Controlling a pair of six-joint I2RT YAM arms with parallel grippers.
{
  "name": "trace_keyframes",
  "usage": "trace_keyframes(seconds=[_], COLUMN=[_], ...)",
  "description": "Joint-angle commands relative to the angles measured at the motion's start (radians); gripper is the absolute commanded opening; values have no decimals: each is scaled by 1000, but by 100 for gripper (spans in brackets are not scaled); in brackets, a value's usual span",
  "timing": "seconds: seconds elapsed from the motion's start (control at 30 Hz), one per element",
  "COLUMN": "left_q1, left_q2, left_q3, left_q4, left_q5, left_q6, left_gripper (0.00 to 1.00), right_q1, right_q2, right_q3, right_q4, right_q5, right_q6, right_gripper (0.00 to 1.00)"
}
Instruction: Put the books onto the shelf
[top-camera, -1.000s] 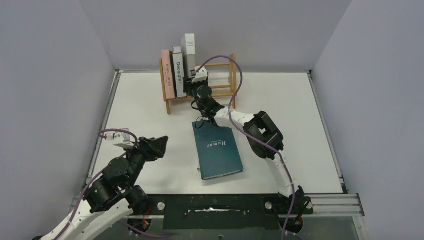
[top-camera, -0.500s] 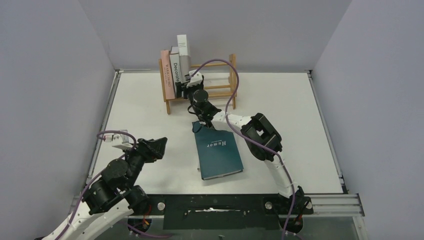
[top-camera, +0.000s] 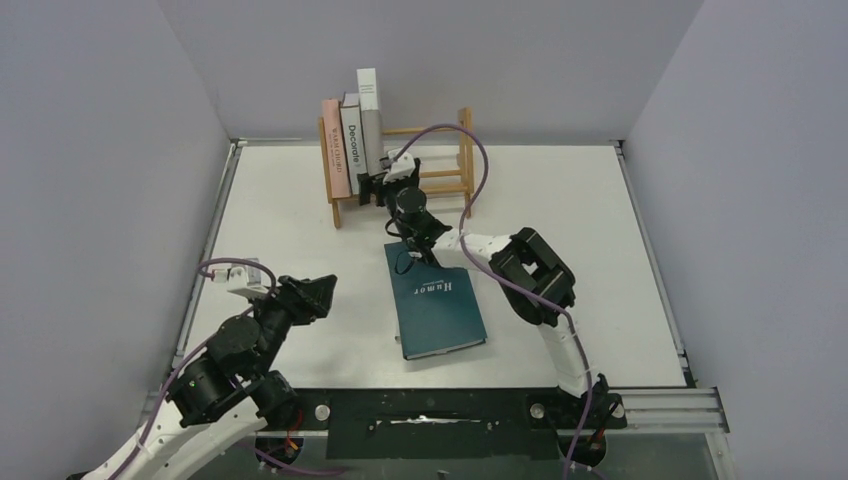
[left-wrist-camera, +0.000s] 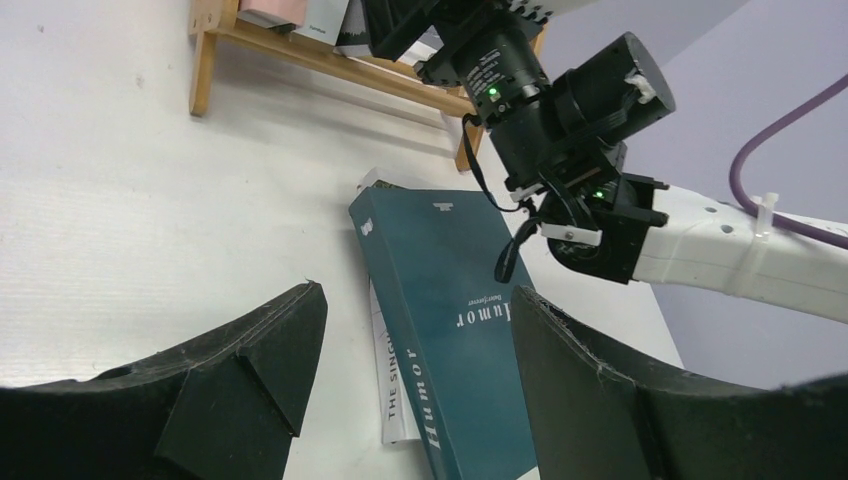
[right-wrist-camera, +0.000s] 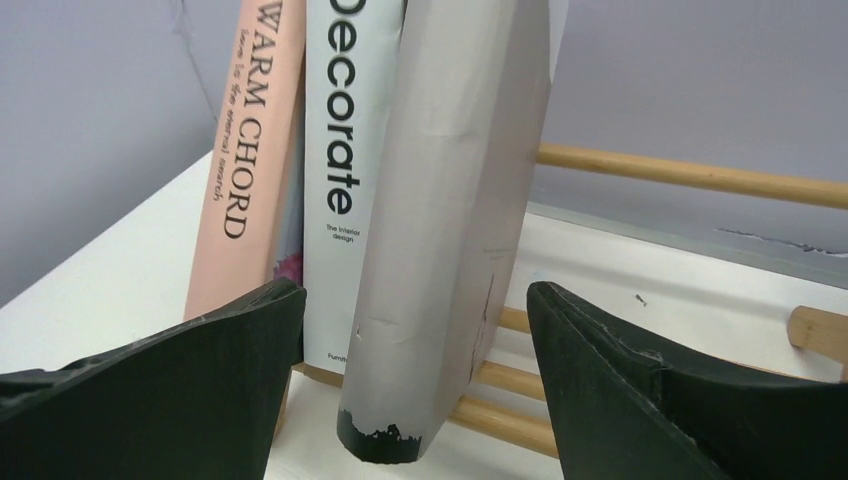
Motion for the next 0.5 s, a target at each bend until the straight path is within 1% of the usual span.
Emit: trace_keyframes(seconds=[0.0, 0.1, 0.2, 0.33, 0.4, 0.47], left_q1=[-3, -2, -3, -2, -2, -2], left_q2=[34, 54, 87, 143, 192, 252], left_q3=[14, 11, 7, -2, -7, -6], left_q4=[66, 87, 115, 169, 195, 217], left_q5=[22, 35, 51, 85, 109, 138], left_q6=[-9, -10, -12, -27, -46, -67], left_gripper=[67, 67, 67, 67, 67, 67], right_q1=[3, 4, 4, 7, 9, 11], right_q2=[-156, -231, -335, -505, -601, -705], right_q3=[-53, -135, -241, -395, -459, -507], right_q4=[143, 189, 210, 200, 137, 21], right_q5=[22, 28, 31, 25, 25, 20], right_q6=[-9, -10, -2, 19, 46, 87], right_gripper=[85, 86, 91, 91, 91, 91])
